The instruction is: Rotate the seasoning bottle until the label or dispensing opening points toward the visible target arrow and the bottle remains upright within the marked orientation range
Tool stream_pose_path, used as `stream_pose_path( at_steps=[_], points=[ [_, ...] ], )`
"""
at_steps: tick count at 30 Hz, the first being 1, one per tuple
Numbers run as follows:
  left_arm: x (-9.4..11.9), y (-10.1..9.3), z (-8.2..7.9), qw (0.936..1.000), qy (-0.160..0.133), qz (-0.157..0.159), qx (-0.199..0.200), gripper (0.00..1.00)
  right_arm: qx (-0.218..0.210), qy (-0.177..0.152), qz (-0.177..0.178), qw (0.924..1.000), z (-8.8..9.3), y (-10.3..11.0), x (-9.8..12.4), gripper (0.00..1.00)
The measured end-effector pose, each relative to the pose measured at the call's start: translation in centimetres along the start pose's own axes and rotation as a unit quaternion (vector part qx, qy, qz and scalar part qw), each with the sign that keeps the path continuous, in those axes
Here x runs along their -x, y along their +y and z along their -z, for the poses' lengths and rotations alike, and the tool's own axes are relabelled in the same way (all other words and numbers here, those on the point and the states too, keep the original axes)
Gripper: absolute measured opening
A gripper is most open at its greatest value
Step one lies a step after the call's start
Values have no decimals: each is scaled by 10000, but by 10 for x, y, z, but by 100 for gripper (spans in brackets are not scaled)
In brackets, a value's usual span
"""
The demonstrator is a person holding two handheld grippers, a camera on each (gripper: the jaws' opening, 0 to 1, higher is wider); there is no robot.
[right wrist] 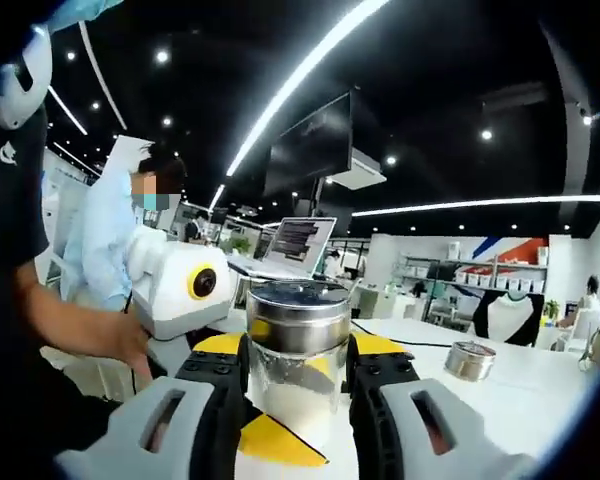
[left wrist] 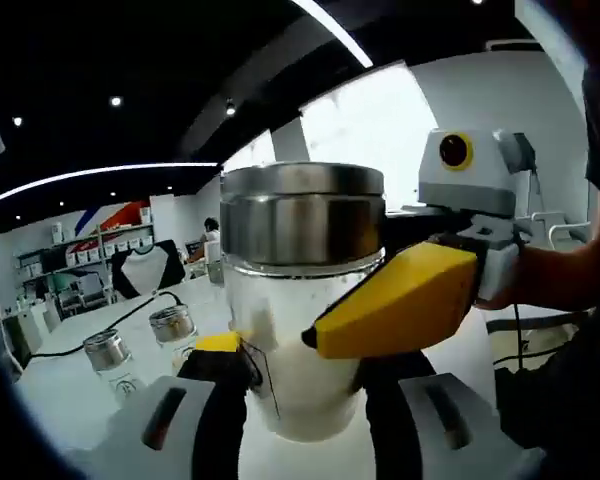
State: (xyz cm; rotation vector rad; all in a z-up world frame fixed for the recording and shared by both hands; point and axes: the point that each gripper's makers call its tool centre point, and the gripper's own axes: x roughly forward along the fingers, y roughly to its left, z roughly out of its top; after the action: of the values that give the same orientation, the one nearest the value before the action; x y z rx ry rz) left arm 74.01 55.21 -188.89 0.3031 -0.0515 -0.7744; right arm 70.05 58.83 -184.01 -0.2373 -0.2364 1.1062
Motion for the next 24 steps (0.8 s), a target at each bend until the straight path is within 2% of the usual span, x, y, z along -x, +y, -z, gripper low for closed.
stream_pose_path(
  at_steps=[3,6,10,13,16,18,21,24],
  points=[
    [-3,5,3,9996,52,-266,23,47,271,93,155,9995,3,1,-4,37],
    [-3,16,2,9963,121,-833,189,47,62,70,546,9985,2,-8,-8,37],
    [-4,18,4,9929,171,-1159,187,47,-93,53,854,9963,4,-12,-12,38],
    [-3,23,8,9890,293,-1450,-55,47,-47,197,1116,9935,8,-12,-16,38],
    [-4,20,6,9897,233,-1408,74,48,-290,68,1402,9897,8,-18,-15,39],
    [-7,13,4,9920,177,-1248,93,48,-697,-36,1626,9842,8,-26,-11,39],
    [-11,3,2,9954,-43,-852,438,48,-856,-26,1468,9855,10,-30,-5,39],
    [-10,-3,-9,9961,-427,-390,667,47,-970,-142,1252,9873,5,-31,-1,39]
  ],
)
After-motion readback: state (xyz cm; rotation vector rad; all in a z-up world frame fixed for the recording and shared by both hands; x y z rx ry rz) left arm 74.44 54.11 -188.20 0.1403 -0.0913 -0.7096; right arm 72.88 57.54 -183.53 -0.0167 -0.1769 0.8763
